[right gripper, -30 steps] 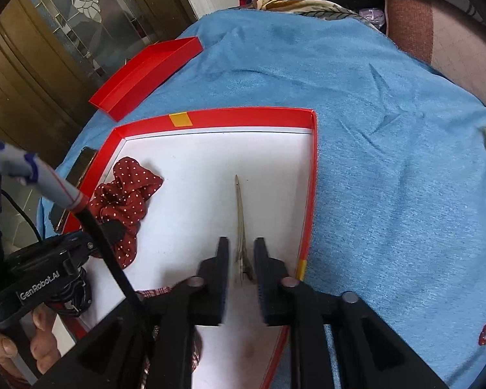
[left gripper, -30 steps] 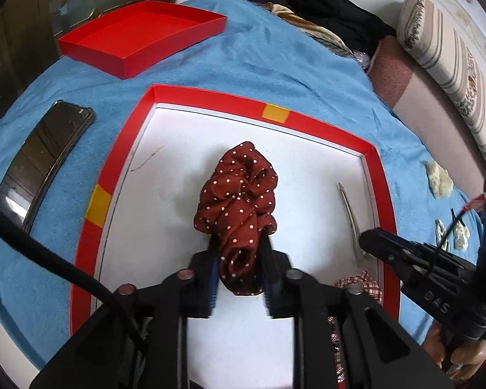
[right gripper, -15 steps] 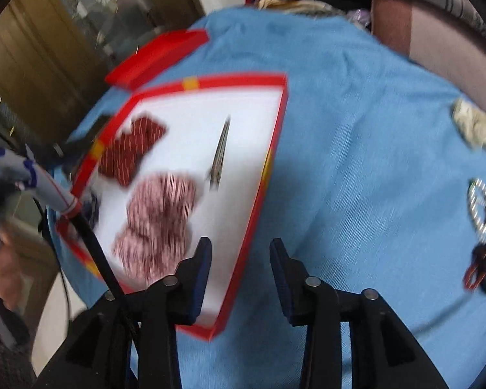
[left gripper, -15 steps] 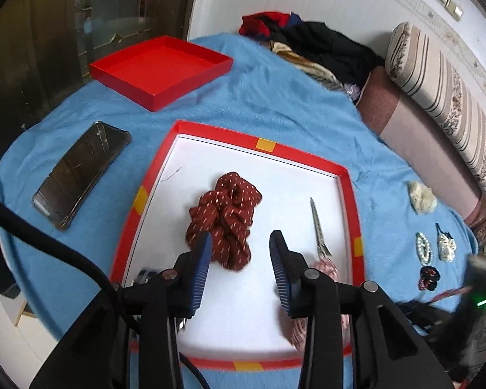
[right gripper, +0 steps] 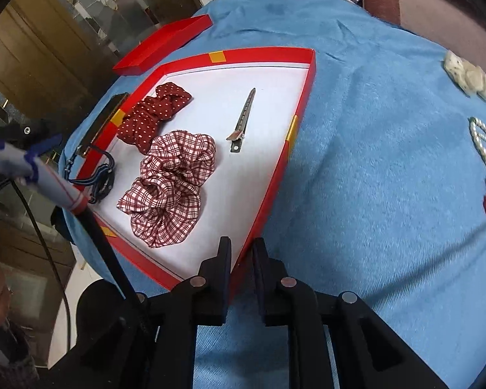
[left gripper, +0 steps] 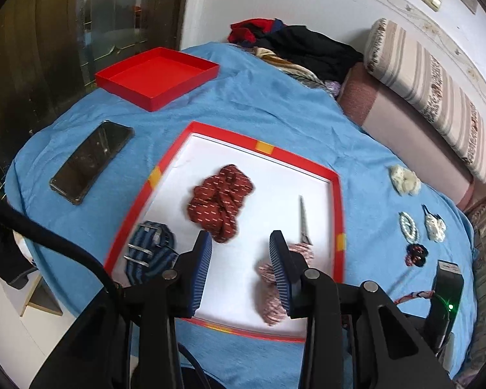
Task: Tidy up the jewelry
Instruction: 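Move both tools back toward the black hair tie and pearl bracelets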
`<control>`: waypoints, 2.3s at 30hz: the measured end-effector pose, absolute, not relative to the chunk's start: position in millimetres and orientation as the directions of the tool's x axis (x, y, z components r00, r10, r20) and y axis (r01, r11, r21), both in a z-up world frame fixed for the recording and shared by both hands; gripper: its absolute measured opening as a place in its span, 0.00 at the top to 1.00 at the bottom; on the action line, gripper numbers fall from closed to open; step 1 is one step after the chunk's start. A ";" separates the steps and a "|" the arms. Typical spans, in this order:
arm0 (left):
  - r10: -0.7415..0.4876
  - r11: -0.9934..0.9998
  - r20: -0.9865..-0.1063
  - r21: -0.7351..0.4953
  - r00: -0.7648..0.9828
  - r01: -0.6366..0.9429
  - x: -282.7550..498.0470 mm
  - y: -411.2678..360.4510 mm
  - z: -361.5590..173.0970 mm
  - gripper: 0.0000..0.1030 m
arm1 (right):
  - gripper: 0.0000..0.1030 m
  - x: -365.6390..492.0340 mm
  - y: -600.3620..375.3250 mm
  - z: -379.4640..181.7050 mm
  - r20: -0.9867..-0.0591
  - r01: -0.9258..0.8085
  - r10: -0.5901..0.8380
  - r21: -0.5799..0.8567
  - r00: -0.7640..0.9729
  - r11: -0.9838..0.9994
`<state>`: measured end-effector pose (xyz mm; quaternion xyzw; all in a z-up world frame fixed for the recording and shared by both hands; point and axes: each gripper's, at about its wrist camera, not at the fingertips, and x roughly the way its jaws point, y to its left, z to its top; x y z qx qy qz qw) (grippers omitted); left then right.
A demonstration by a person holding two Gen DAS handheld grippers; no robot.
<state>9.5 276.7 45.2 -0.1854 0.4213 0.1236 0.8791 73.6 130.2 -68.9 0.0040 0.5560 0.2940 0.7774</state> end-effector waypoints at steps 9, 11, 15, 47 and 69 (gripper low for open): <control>0.011 0.952 -0.781 -0.182 0.624 -0.245 12.7 206.4 52.9 0.55 | 0.77 52.1 58.4 -39.9 -0.839 -0.417 0.409 0.248 0.358 0.875; -0.007 0.961 -0.788 -0.176 0.615 -0.214 15.0 187.9 50.3 0.55 | 0.77 49.2 26.2 -41.6 -0.841 -0.371 0.385 0.243 0.380 0.896; -0.042 0.972 -0.804 -0.171 0.593 -0.163 18.4 154.6 42.8 0.55 | 0.77 46.0 -36.8 -45.0 -0.843 -0.275 0.330 0.228 0.424 0.934; -0.123 0.967 -0.864 -0.215 0.489 -0.138 41.5 121.8 -5.6 0.55 | 0.72 146.1 -84.3 -25.4 -0.708 -0.230 0.574 0.528 0.412 0.817; -0.247 0.966 -0.885 -0.258 0.395 0.025 76.6 63.6 -51.4 0.55 | 0.70 200.2 -119.6 -69.4 -0.836 -0.075 0.264 0.261 0.481 0.963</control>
